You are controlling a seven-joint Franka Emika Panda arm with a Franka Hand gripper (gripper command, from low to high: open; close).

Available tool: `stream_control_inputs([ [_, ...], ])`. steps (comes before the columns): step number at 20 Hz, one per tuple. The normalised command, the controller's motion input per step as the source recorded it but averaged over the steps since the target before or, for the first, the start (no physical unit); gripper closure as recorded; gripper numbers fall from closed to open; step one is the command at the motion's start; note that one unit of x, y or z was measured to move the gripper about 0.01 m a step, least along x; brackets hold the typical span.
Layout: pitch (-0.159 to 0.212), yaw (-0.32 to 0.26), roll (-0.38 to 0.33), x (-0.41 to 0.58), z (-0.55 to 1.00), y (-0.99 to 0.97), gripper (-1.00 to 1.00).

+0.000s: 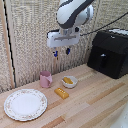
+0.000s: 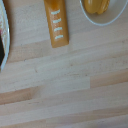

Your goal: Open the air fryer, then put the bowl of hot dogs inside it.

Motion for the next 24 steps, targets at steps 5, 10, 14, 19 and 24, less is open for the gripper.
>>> stream_control_inputs([
  [5,0.000,-0.375,-0.006,0.000,0.00,0.01,-1.00],
  [10,0.000,-0.374,-0.035,0.002,-0.01,0.00,-1.00],
  [14,0.000,-0.314,-0.137,0.000,0.00,0.00,-1.00],
  [19,-0.005,-0.209,-0.271,-0.054,0.00,0.00,-1.00],
  [24,-0.005,-0.065,-0.373,-0.104,0.00,0.00,-1.00],
])
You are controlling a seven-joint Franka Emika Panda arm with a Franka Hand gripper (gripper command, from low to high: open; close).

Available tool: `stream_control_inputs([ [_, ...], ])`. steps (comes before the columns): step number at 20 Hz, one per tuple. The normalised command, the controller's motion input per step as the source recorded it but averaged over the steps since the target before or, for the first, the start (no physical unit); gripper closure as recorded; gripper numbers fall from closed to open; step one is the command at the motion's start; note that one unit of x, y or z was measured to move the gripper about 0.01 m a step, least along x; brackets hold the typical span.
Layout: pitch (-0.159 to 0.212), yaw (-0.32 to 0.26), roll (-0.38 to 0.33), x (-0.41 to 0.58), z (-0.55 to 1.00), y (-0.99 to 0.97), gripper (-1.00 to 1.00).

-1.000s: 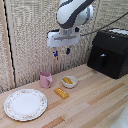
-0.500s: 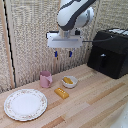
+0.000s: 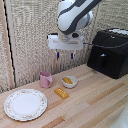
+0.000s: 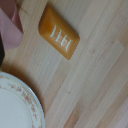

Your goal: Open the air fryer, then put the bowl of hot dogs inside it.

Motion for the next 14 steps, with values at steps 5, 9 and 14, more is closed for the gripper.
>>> stream_control_inputs([
  [5,-0.030,-0.001,-0.375,-0.183,0.00,0.00,-1.00],
  [9,-0.058,-0.013,-0.375,-0.075,-0.01,-0.02,-1.00],
  [14,-0.101,-0.123,-0.361,-0.010,-0.07,-0.16,-1.00],
])
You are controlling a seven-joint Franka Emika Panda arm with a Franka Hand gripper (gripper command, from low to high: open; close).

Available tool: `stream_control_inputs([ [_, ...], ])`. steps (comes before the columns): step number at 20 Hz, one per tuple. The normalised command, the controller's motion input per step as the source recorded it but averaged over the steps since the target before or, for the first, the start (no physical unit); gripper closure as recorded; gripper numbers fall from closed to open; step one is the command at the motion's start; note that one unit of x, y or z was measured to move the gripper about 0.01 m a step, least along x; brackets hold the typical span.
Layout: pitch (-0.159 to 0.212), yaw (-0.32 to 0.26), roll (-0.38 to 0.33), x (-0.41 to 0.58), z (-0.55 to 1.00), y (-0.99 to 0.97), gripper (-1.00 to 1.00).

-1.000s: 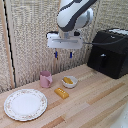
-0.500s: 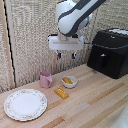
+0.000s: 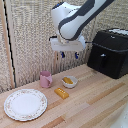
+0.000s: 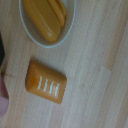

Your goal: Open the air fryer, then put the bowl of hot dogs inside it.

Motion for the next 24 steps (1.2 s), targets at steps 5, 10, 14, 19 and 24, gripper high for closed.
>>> stream_control_inputs([
  [5,-0.133,-0.210,-0.292,0.105,-0.09,-0.20,-1.00],
  [10,-0.120,-0.147,-0.296,0.167,-0.01,-0.33,-1.00],
  [14,-0.136,-0.048,-0.278,0.154,-0.03,-0.45,-1.00],
  [19,-0.092,0.046,-0.260,0.015,-0.12,-0.50,-1.00],
  [24,-0.069,0.135,-0.181,-0.034,-0.12,-0.58,-1.00],
])
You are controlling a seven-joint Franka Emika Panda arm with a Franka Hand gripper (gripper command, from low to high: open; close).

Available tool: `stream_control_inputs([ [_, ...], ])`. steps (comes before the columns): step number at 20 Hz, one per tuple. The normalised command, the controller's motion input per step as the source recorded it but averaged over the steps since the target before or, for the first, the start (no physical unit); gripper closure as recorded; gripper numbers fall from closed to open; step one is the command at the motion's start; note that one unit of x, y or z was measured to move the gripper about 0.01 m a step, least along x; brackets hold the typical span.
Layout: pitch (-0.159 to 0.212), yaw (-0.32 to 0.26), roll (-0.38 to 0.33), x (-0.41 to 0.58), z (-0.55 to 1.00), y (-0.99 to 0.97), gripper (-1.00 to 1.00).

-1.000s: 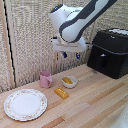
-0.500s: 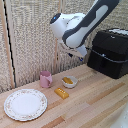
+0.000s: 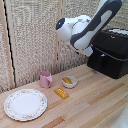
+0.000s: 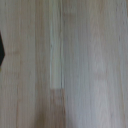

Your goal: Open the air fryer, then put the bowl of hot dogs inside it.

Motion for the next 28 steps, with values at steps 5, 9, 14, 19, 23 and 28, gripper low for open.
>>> stream_control_inputs([
  [5,-0.072,0.178,-0.112,-0.096,-0.18,-0.60,-1.00],
  [9,-0.068,0.182,-0.048,-0.119,-0.18,-0.65,-1.00],
  [14,-0.049,0.171,-0.031,-0.083,-0.16,-0.65,-1.00],
  [19,-0.013,0.155,-0.014,-0.081,-0.12,-0.61,-1.00],
  [23,0.000,0.150,-0.023,-0.046,-0.11,-0.58,-1.00],
  [28,0.000,0.139,-0.012,0.000,-0.12,-0.54,-1.00],
])
